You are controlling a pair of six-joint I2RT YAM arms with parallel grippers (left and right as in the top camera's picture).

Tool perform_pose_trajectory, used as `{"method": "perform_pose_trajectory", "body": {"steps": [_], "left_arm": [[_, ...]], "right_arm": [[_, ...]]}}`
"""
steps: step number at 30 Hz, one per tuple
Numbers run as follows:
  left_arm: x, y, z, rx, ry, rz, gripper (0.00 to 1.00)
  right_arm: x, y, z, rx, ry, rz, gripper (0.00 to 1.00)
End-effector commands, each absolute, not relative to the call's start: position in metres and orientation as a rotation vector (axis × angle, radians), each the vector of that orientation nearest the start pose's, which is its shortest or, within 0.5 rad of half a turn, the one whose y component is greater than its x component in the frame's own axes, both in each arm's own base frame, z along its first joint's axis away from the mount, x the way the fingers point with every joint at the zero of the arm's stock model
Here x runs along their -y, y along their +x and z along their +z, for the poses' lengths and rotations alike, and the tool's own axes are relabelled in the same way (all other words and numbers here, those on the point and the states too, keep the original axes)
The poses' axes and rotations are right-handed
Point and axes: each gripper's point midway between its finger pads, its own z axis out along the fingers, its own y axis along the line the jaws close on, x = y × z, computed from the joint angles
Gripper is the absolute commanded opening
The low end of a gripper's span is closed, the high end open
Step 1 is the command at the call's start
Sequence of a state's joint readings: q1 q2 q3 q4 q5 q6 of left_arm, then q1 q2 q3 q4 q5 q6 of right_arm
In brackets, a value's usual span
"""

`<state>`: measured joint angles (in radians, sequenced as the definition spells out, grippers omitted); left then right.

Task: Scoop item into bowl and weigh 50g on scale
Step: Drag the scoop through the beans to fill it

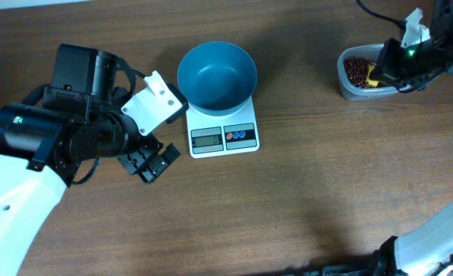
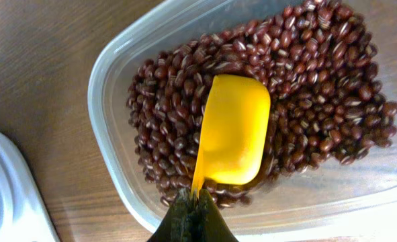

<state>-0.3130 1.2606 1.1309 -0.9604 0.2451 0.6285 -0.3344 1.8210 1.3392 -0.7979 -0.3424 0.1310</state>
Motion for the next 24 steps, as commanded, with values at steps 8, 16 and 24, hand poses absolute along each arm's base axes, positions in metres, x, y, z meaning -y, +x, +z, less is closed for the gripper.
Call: {"method": "perform_pose_trajectory", "body": {"steps": [8, 16, 24], "left_arm": [[0.134, 0.277, 0.188, -2.267, 1.268, -0.203, 0.99], [0.134, 0.277, 0.188, -2.268, 1.268, -0.203, 0.99], [0.134, 0.277, 0.188, -2.268, 1.268, -0.203, 0.99]], "right_arm": [[0.074, 0.378, 0.052, -2.768, 0.768, 0.703, 0.04], [0.106, 0.364, 0.053, -2.709, 0.960, 0.731, 0.04], [0.099, 0.381, 0.066, -2.594, 0.970, 0.891, 0.04]]}}
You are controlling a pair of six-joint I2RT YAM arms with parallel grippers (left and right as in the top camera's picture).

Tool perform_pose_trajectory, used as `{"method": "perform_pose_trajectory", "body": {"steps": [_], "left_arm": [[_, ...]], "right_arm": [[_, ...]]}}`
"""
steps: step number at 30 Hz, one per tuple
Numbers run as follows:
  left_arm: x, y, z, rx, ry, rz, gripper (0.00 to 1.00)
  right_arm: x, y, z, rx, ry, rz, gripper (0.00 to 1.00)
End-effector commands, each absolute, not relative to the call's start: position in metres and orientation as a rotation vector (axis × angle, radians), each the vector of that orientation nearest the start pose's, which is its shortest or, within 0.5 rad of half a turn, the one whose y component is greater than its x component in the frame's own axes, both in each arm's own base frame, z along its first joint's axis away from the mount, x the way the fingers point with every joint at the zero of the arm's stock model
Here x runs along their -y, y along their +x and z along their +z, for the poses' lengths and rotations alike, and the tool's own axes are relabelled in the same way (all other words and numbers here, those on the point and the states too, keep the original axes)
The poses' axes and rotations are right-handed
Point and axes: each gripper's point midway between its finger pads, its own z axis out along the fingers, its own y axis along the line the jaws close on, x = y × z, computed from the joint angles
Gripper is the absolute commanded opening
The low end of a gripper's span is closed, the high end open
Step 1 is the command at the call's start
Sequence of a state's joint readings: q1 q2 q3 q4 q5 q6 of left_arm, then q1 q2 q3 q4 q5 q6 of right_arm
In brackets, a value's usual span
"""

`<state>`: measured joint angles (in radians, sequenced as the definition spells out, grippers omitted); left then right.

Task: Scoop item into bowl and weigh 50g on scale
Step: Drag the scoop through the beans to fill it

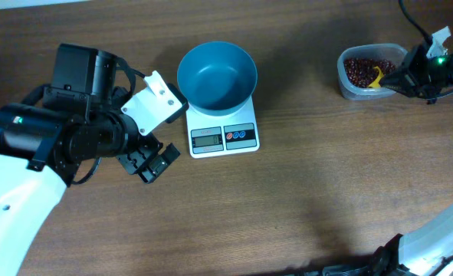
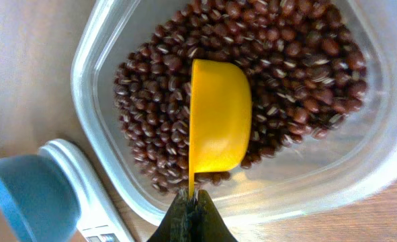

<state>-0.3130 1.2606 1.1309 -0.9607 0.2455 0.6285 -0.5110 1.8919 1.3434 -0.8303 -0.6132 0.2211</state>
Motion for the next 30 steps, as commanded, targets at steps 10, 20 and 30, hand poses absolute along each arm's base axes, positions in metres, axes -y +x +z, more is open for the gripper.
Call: {"method": "perform_pose_trajectory", "body": {"steps": [10, 20, 30], "left_arm": [[0.134, 0.277, 0.188, -2.268, 1.268, -0.203, 0.99], [0.134, 0.277, 0.188, -2.268, 1.267, -0.203, 0.99], [0.135, 0.277, 0.188, -2.267, 1.270, -0.204, 0.99]], "right_arm": [[0.119, 0.373, 0.077, -2.484, 1.059, 1.018, 0.04], [0.110, 0.373, 0.090, -2.437, 0.955, 1.144, 0.04], [0.131, 0.365, 0.091, -2.403, 0.975, 1.119, 0.04]]}}
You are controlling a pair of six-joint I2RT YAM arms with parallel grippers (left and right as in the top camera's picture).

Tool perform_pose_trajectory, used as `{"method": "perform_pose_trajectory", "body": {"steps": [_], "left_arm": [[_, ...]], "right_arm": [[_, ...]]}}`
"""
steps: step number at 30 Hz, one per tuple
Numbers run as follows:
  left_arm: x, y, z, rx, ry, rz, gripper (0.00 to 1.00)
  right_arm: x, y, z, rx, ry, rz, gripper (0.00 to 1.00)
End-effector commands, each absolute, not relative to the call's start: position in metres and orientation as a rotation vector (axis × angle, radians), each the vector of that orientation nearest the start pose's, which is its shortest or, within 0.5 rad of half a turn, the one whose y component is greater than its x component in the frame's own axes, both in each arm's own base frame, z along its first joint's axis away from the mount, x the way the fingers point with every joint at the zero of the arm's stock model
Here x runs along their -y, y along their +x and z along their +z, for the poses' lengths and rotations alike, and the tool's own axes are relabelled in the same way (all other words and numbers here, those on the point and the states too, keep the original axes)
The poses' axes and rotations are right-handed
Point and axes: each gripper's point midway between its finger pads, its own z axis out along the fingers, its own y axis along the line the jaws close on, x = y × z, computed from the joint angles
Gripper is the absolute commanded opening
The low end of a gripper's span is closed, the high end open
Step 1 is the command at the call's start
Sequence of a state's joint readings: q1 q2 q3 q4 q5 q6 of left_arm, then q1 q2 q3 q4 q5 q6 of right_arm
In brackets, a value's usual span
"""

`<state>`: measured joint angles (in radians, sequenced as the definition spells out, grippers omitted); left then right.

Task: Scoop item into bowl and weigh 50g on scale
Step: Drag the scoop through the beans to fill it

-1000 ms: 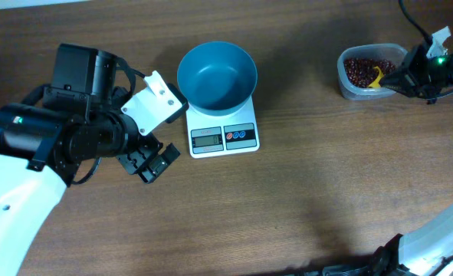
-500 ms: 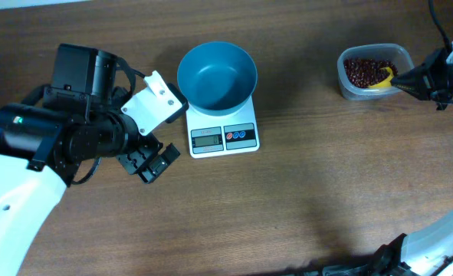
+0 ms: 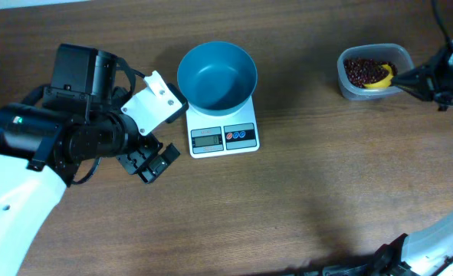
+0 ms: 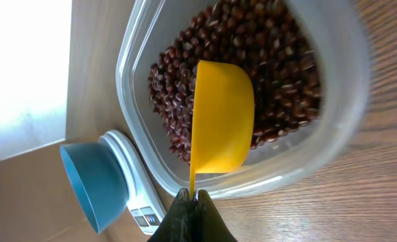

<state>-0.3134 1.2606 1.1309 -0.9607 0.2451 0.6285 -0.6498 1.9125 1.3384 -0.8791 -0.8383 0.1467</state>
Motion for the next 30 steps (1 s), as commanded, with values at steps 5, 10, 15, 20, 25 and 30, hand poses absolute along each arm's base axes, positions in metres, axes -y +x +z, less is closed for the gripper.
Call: {"method": "perform_pose_trajectory", "body": {"steps": [5, 10, 15, 20, 25, 30], "left_arm": [[0.135, 0.277, 0.188, -2.266, 1.271, -0.203, 0.99], [0.135, 0.277, 0.188, -2.266, 1.271, -0.203, 0.99], [0.135, 0.277, 0.188, -2.267, 1.270, -0.204, 0.99], [0.135, 0.277, 0.188, -2.267, 1.270, -0.204, 0.99], [0.135, 0.277, 0.188, -2.267, 1.270, -0.204, 0.99], [0.135, 0.277, 0.188, -2.267, 1.270, -0.204, 0.99]], "right_arm": [[0.132, 0.366, 0.100, -2.348, 0.915, 1.173, 0.04], [0.136, 0.366, 0.103, -2.328, 0.841, 1.171, 0.04], [0.139, 0.367, 0.123, -2.205, 0.795, 1.281, 0.04], [0.144, 0.366, 0.129, -2.161, 0.788, 1.305, 0.04], [0.142, 0.367, 0.133, -2.138, 0.778, 1.332, 0.04], [0.140, 0.366, 0.134, -2.133, 0.787, 1.353, 0.04]]}}
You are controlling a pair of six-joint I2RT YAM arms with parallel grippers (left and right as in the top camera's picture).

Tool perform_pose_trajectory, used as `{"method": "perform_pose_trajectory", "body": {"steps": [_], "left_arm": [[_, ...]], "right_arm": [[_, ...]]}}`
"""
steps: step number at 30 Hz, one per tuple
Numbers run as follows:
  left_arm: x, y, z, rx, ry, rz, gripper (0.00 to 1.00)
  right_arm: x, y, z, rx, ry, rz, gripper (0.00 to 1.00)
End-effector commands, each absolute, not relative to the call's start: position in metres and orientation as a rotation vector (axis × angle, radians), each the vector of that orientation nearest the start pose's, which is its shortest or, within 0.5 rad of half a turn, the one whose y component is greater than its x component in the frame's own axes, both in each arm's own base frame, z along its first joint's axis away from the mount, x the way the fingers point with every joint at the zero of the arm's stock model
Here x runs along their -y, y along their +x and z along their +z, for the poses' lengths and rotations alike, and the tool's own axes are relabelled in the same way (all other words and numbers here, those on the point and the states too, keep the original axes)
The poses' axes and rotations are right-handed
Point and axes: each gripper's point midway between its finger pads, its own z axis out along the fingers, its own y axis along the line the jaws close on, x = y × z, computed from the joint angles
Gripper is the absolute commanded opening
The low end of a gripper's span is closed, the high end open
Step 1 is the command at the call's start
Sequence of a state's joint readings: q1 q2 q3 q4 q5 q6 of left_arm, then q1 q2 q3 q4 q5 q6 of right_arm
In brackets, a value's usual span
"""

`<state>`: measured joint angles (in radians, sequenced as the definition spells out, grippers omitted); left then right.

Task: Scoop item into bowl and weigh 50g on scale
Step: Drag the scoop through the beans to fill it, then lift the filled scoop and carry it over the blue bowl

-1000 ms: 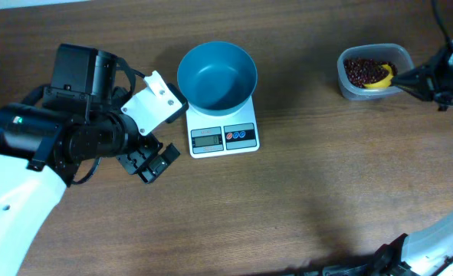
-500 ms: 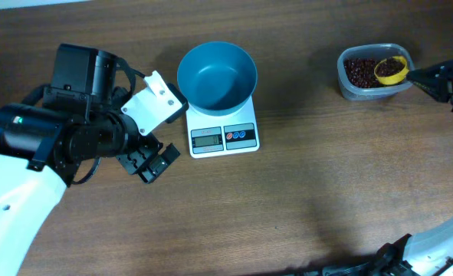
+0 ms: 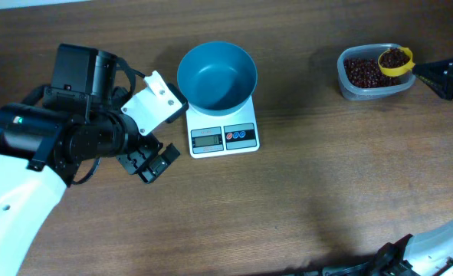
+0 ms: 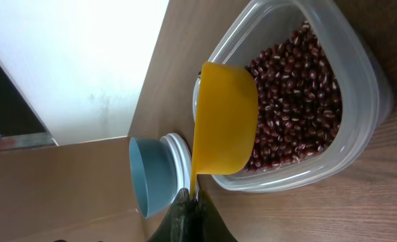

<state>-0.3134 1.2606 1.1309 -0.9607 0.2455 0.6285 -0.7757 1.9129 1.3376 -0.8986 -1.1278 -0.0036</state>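
A yellow scoop [image 3: 395,60] filled with red beans is lifted over the right end of the clear bean container [image 3: 356,90]. My right gripper [image 4: 193,197] is shut on the scoop's thin handle; the wrist view shows the scoop [image 4: 224,117] from below with the beans [image 4: 295,107] behind it. The blue bowl [image 3: 216,74] stands empty on the white scale [image 3: 224,136] at centre. My left gripper [image 3: 149,162] rests low on the table left of the scale, its fingers apart, holding nothing.
The left arm's black and white body [image 3: 73,126] fills the left side of the table. The right arm [image 3: 448,74] reaches in from the right edge. The scale's display [image 3: 205,139] faces the front.
The scoop was down among the beans at the container's right end. Now it is raised and level, with beans in it. The right arm has drawn back to the right.
The right gripper held the yellow scoop upside down on the beans, the arm over the container. At each later moment the arm was further right and the scoop nearer the container's right end. Now the scoop is up and full. The left arm stayed still.
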Motion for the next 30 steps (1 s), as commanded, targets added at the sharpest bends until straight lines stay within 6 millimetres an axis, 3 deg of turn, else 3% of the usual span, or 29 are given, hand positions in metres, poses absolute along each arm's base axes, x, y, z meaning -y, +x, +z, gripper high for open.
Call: {"method": "perform_pose_trajectory", "body": {"steps": [1, 13, 25, 28, 30], "left_arm": [[0.135, 0.277, 0.188, -2.267, 1.270, -0.204, 0.99], [0.135, 0.277, 0.188, -2.267, 1.270, -0.204, 0.99], [0.135, 0.277, 0.188, -2.267, 1.270, -0.204, 0.99], [0.135, 0.277, 0.188, -2.266, 1.271, -0.203, 0.99], [0.135, 0.277, 0.188, -2.267, 1.270, -0.204, 0.99]], "right_arm": [[0.140, 0.366, 0.134, -2.133, 0.787, 1.353, 0.04], [0.135, 0.356, 0.125, -2.197, 0.853, 1.346, 0.04], [0.124, 0.366, 0.165, -1.978, 0.688, 1.534, 0.04], [0.105, 0.373, 0.170, -1.983, 0.630, 1.582, 0.04], [0.079, 0.379, 0.170, -2.024, 0.569, 1.622, 0.04]]}}
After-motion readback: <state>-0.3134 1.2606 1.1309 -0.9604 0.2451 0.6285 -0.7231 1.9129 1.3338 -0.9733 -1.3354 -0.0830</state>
